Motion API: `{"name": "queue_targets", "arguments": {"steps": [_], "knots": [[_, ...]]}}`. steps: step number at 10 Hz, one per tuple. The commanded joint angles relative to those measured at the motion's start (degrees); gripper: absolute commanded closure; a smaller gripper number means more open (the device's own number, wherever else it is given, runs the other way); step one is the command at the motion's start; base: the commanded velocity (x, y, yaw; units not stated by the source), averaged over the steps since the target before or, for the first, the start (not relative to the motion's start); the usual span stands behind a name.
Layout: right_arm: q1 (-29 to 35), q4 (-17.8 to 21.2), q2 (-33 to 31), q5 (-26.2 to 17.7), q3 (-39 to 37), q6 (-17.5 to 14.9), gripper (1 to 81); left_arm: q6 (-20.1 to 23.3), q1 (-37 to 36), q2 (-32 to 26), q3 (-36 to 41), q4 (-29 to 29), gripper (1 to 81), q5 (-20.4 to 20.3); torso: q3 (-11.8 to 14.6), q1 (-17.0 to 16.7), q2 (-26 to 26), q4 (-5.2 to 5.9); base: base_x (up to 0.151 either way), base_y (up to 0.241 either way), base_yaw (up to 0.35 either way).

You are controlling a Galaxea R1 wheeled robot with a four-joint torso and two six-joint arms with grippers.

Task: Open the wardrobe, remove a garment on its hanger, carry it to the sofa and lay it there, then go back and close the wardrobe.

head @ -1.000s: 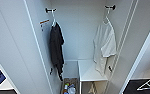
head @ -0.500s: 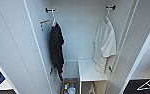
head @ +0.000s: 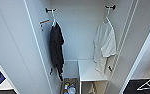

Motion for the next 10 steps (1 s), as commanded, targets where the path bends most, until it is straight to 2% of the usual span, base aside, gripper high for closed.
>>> {"name": "queue_targets", "arguments": {"steps": [1, 3, 4, 6, 9, 10], "knots": [[4.3, -9.3, 1.9, -4.2, 0.9, 1.4, 1.0, 0.3, -2.3, -0.2, 0.4, 0.9, 1.0, 2.3, 0.0, 0.0, 0.0, 0.00, 0.000, 0.000, 0.000], [4.9, -14.4, 4.8, -7.0, -1.6, 2.0, 1.0, 0.2, -2.3, -0.4, 0.4, 0.8, 1.0, 2.3, 0.0, 0.0, 0.0, 0.00, 0.000, 0.000, 0.000], [5.5, -17.5, 6.2, -7.8, -3.8, 4.0, 1.0, 0.3, -2.3, -0.4, 0.4, 0.8, 1.0, 2.3, 0.0, 0.0, 0.0, 0.00, 0.000, 0.000, 0.000], [6.2, -27.4, 8.5, -7.9, -10.0, 11.9, 1.0, 0.2, -2.3, -0.5, 0.4, 0.6, 1.0, 2.3, 0.0, 0.0, 0.0, 0.00, 0.000, 0.000, 0.000], [7.8, -34.4, 10.6, -7.7, -19.4, 23.8, 1.0, 0.2, -2.3, -0.1, 0.4, 0.9, 1.0, 2.3, 0.0, 0.0, 0.0, 0.00, 0.000, 0.000, 0.000], [8.2, -37.7, 11.4, -7.8, -22.7, 29.4, 1.0, 0.2, -2.3, 0.2, 0.4, 1.2, 1.0, 2.3, 0.0, 0.0, 0.0, 0.00, 0.000, 0.000, 0.000]]}}
